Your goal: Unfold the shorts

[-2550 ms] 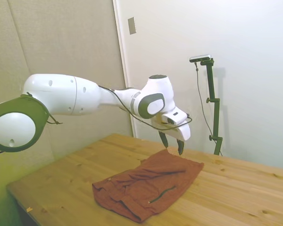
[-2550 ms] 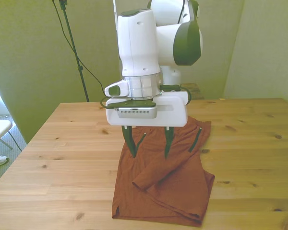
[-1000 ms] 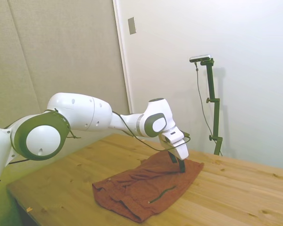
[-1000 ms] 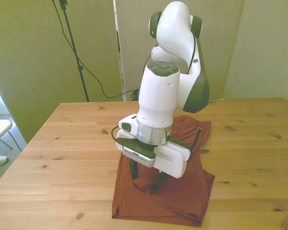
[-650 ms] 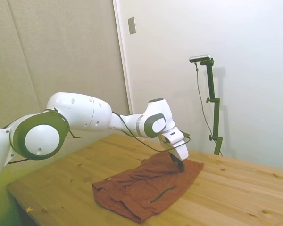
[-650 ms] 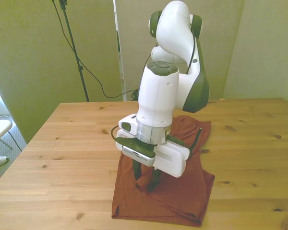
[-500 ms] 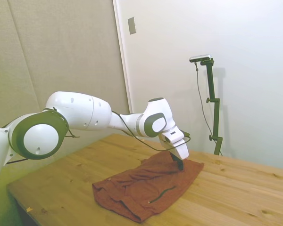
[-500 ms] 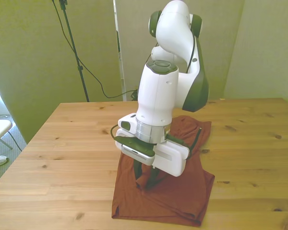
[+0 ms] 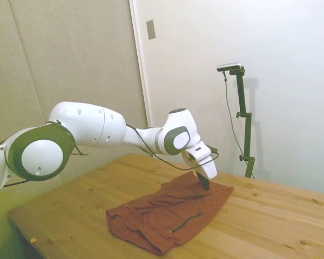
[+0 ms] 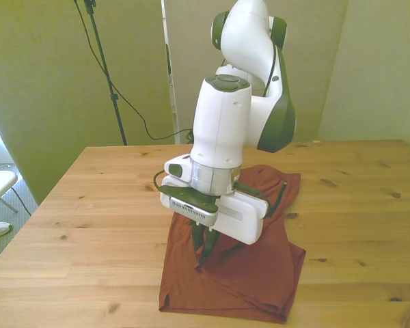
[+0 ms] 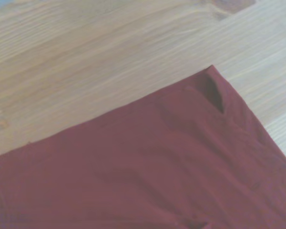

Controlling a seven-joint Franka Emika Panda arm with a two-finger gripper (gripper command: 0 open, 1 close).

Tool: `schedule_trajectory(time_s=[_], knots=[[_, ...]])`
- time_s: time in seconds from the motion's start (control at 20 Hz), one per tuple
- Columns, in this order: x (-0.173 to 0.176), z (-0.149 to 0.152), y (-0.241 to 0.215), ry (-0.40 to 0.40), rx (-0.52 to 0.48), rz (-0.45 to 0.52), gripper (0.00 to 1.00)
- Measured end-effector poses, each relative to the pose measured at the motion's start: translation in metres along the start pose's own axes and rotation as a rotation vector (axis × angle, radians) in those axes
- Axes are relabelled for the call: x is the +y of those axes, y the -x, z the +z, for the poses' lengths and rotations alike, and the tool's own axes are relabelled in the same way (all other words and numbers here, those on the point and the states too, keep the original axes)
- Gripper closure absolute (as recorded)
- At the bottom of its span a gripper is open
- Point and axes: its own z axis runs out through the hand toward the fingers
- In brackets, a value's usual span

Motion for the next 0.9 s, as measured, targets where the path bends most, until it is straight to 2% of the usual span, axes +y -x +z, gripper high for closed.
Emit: schedule_trajectory(time_s=[0.15,0.35,0.5,0.9], knots=[[0.0,0.001,0.004,-0.018,-0.002,-0.011,1.0],[-0.018,-0.03,0.016,-0.132,-0.018,-0.046,1.0],[-0.033,-0.059,0.04,-0.203,-0.067,-0.093,1.0],[-0.07,-0.1,0.108,-0.315,-0.226,-0.177,1.0]])
